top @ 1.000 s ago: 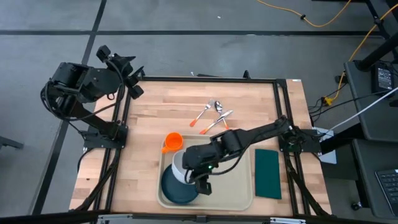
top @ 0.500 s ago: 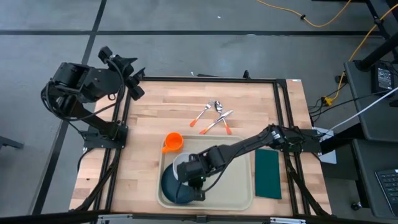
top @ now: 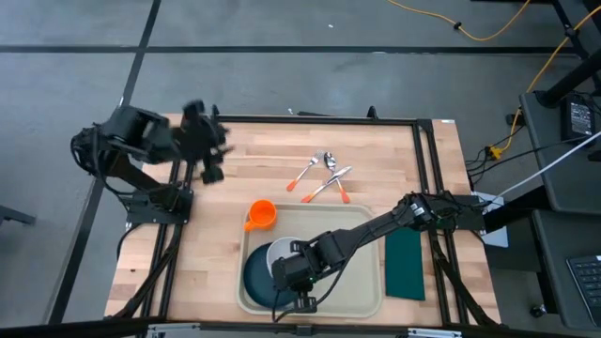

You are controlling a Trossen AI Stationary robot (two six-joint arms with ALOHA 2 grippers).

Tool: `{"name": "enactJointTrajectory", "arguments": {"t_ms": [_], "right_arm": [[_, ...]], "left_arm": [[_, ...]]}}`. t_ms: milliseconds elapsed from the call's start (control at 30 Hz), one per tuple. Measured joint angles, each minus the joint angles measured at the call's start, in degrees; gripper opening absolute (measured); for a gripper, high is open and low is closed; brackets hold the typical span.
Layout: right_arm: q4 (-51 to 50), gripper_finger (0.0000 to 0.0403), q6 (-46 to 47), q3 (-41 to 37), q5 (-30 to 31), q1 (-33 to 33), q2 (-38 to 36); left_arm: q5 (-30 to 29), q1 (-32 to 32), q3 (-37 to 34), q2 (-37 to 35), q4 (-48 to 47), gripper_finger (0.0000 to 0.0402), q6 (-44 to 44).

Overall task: Set up tray
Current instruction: Put the white bowl on the black plate

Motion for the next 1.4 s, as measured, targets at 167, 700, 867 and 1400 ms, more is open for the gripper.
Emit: {"name": "enactJointTrajectory", "arguments": {"t_ms": [167,700,867,1400], "right_arm": [[-6.7,0.0012,-2.2,0.3,3.0,0.5,-1.7],[-6.9,0.0012,-7.7,0.3,4.9,-1.1,-7.7],[-6.4,0.0012,-7.8,0.3,5.2,-1.7,-8.7],[-5.5,0.0012,-8.1,0.3,5.4,-2.3,-8.8]], "left_arm": [[10.0,-4.6,-7.5,-0.4,0.3,0.0182,1.4],[21.5,-13.9,-20.5,5.4,25.2,0.0183,10.3],[21.6,-15.2,-20.5,9.9,29.0,0.0183,14.1],[24.6,-15.2,-20.5,17.0,33.4,0.0151,16.3]]}}
